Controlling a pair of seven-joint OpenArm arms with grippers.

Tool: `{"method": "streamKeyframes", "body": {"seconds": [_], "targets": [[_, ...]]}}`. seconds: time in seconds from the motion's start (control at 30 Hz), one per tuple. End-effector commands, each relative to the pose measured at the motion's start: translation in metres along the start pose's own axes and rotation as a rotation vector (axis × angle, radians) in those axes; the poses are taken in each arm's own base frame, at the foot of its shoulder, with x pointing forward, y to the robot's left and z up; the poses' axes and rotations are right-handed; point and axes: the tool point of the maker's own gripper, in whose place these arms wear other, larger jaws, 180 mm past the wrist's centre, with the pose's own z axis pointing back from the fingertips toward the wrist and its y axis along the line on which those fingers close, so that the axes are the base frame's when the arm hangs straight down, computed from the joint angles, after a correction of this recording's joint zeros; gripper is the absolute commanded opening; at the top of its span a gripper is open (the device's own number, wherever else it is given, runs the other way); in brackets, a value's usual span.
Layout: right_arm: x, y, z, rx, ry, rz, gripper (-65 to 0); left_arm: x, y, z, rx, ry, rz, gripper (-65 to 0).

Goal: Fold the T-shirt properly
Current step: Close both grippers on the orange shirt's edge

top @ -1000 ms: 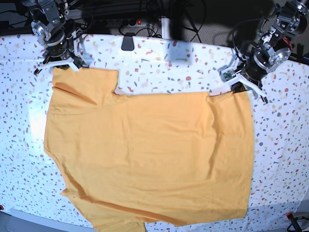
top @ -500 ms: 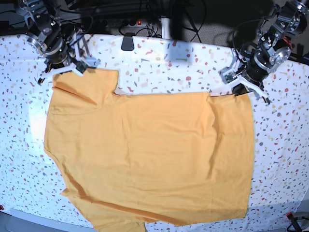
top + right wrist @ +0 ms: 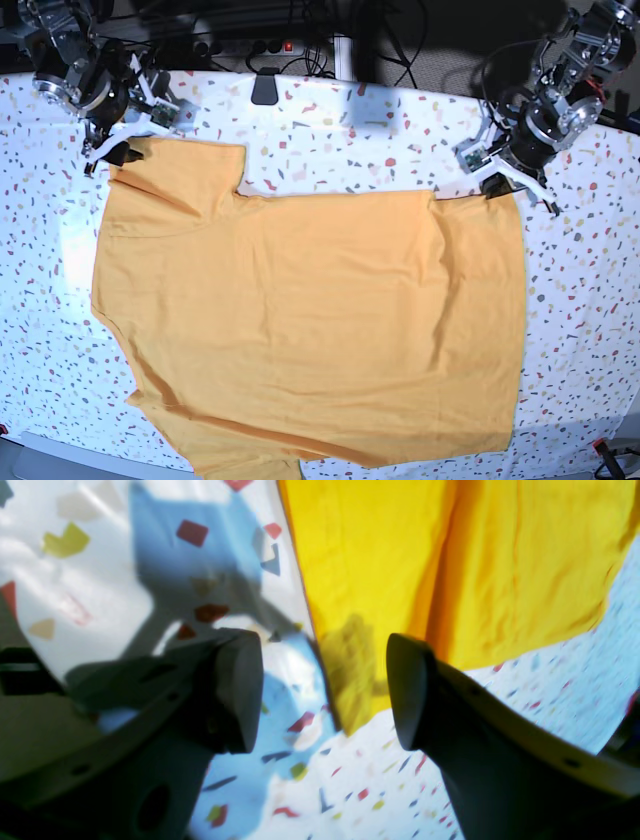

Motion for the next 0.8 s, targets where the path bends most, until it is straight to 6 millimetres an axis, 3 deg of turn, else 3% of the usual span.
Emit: {"method": "streamKeyframes", "body": {"seconds": [0.0,0.27,0.5,0.67,0.77], "targets": [[-0.004,-0.008,0.0,-0.013,0.002,0.024,-26.3,0.004,0.015,0.001,0.039,-0.017,-0.015,-65.0],[-0.031,-0.043,-0.019,-0.068,0.065,-0.011,-26.8,0.004,0.015,0.002,0.039,-0.017,-0.015,-65.0],[-0.036,-0.04,-0.023,-0.035,0.059,-0.027,-53.8,0.004,0.015,0.002,0.039,-0.017,-0.015,-65.0],[-0.033,-0.048,-0.023,-0.075,0.05,-0.045,-65.0,0.004,0.015,0.002,0.039,-0.017,-0.015,-65.0],[-0.028,-0.047,-0.022,-0.066,0.031,-0.096,-65.0,0.004,0.015,0.002,0.039,-0.017,-0.015,-65.0]]}}
